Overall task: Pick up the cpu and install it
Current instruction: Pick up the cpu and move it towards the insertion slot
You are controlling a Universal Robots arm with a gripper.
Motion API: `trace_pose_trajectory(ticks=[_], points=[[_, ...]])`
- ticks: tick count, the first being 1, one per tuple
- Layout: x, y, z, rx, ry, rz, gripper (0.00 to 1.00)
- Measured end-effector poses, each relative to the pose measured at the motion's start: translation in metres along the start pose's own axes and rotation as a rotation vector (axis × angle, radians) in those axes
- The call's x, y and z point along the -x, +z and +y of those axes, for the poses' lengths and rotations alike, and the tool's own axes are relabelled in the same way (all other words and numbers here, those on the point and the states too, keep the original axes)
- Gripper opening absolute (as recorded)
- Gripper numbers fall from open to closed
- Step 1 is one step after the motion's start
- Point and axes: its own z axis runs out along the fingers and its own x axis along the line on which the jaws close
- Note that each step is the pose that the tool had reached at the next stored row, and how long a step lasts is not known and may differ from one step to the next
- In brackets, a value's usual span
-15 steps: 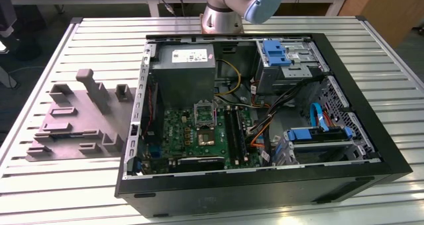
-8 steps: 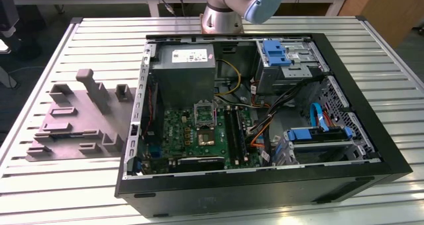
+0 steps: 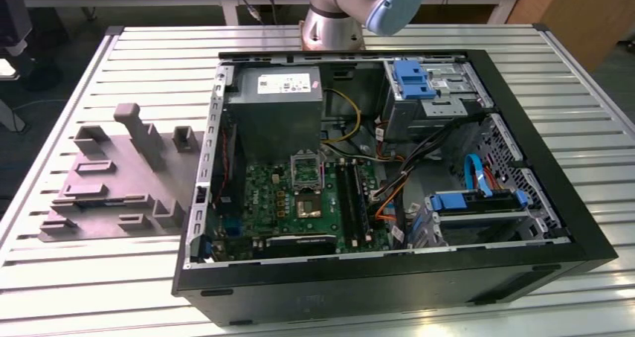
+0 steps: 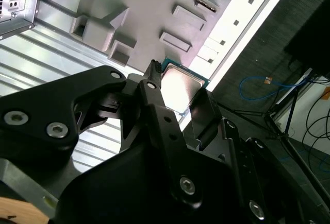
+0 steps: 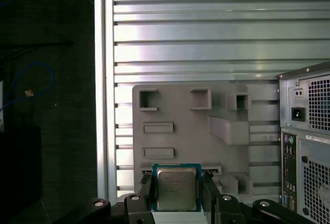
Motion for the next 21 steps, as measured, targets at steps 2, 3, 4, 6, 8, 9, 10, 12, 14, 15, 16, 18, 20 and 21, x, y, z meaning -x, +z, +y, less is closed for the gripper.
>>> trace_pose_trajectory(ticks=[2,3,4,6,8,9,10,12,14,15,16,18,20,21], points=[[0.0006,0.0001,0.0000,0.0000,0.000,0.0000,0.47],[0.0010,0.0000,0.0000,0.0000,0.000,0.0001,0.47],[0.0014,0.0000,0.0000,0.0000,0.000,0.0001,0.47],[0.0021,0.0000,0.0001,-0.0001,0.000,0.0001,0.47],[0.0027,0.0000,0.0001,0.0000,0.000,0.0000,0.47],[0.0031,0.0000,0.0001,-0.0001,0.000,0.0001,0.47],[0.0035,0.0000,0.0001,-0.0001,0.000,0.0001,0.47],[0.0042,0.0000,0.0001,0.0000,0.000,0.0000,0.47],[0.0049,0.0000,0.0002,0.0000,0.000,0.0001,0.47],[0.0053,0.0000,0.0002,0.0000,0.000,0.0001,0.47],[0.0057,0.0000,0.0002,0.0000,0.000,0.0001,0.47],[0.0065,0.0001,0.0002,0.0000,0.000,0.0000,0.47],[0.0074,0.0000,0.0003,0.0000,0.000,0.0001,0.47],[0.0078,0.0000,0.0003,-0.0001,0.000,0.0001,0.47]])
